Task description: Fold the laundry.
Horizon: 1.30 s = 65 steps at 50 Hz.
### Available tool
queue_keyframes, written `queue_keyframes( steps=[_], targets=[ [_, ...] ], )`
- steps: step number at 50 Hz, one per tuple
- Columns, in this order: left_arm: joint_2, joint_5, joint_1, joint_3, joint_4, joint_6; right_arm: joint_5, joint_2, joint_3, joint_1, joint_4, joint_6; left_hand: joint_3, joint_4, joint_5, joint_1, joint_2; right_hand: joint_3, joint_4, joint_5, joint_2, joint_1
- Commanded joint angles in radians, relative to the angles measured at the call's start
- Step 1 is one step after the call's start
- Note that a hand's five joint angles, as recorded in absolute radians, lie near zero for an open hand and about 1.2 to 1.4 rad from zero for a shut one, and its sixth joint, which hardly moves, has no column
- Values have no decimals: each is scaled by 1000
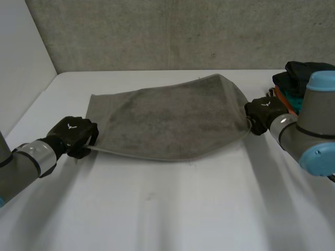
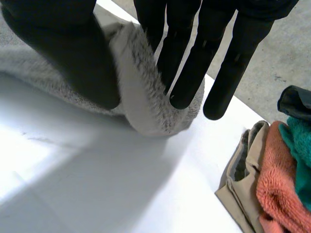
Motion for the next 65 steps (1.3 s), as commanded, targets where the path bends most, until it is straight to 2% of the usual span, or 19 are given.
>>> queue_keyframes(
  steps=[1, 4, 11, 18, 19, 24, 30, 33, 34, 37, 38, 39, 43, 47, 49, 52, 57, 58, 65],
  targets=[
    [52, 23, 13, -51, 73, -66, -21, -62, 184, -7, -253, -28, 205, 196, 238, 234, 198, -90, -94, -91, -84, -81],
    [50, 21, 25, -51, 102, -101, -47, -62, 241, -10, -354, -103, 205, 196, 238, 234, 198, -272, -275, -272, -265, -262],
    [42, 20, 53, -34, 111, -147, -130, -18, 299, -25, -440, -327, 205, 196, 238, 234, 198, -317, -320, -317, -310, -307],
    [33, 20, 62, -14, 102, -156, -160, -1, 299, -47, -436, -383, 205, 196, 238, 234, 198, -305, -308, -305, -298, -296],
    [33, 20, 62, -10, 102, -155, -162, -4, 299, -48, -437, -374, 205, 196, 238, 234, 198, -285, -288, -285, -278, -275],
    [22, 18, 57, 2, 100, -155, -200, -13, 299, -62, -451, -312, 205, 196, 238, 234, 198, 423, 419, 422, 429, 432],
    [32, 7, 56, -7, 16, -129, -243, -73, 337, -73, -362, -283, 205, 196, 238, 234, 198, 424, 420, 423, 430, 433],
    [78, -2, 68, -22, -119, -66, -245, -151, 367, -81, -232, -289, 205, 196, 238, 234, 198, 424, 420, 423, 430, 433],
    [108, 0, 79, -37, -215, -13, -239, -170, 374, -84, -187, -298, 205, 196, 238, 234, 198, 424, 420, 423, 430, 433],
    [159, -2, 94, -66, -382, 101, -217, -233, 394, -100, 26, -384, 205, 196, 238, 234, 198, 424, 420, 423, 430, 433],
    [188, -6, 111, -91, -495, 189, -205, -248, 402, -108, 88, -412, 205, 196, 238, 234, 198, 424, 420, 423, 430, 433],
    [202, -6, 121, -103, -550, 236, -164, -278, 416, -122, 233, -477, 205, 196, 238, 234, 198, 424, 420, 423, 430, 433],
    [251, -6, 180, -155, -797, 477, -95, -351, 471, -140, 516, -625, 205, 196, 238, 234, 198, 424, 420, 423, 430, 433],
    [265, -2, 220, -180, -932, 650, -117, -381, 485, -114, 436, -648, 205, 196, 238, 234, 198, 424, 420, 423, 430, 433],
    [262, -2, 212, -174, -906, 689, -113, -386, 477, -107, 398, -628, 205, 196, 238, 234, 198, 424, 420, 423, 430, 433],
    [240, 1, 185, -140, -859, 673, -108, -359, 446, -96, 326, -541, 205, 196, 238, 234, 198, 424, 420, 423, 430, 433],
    [132, 0, 91, 11, -661, 536, -75, -264, 362, -25, 197, -383, 205, 196, 238, 234, 198, 424, 420, 423, 430, 433],
    [113, -5, 80, 34, -626, 508, -40, -239, 335, -6, 149, -342, 205, 196, 238, 234, 198, 424, 420, 423, 430, 433],
    [-49, -83, -4, 220, -342, 330, 93, -135, 239, 39, -79, -280, 205, 196, 238, 234, 198, 424, 420, 423, 430, 433]
  ],
)
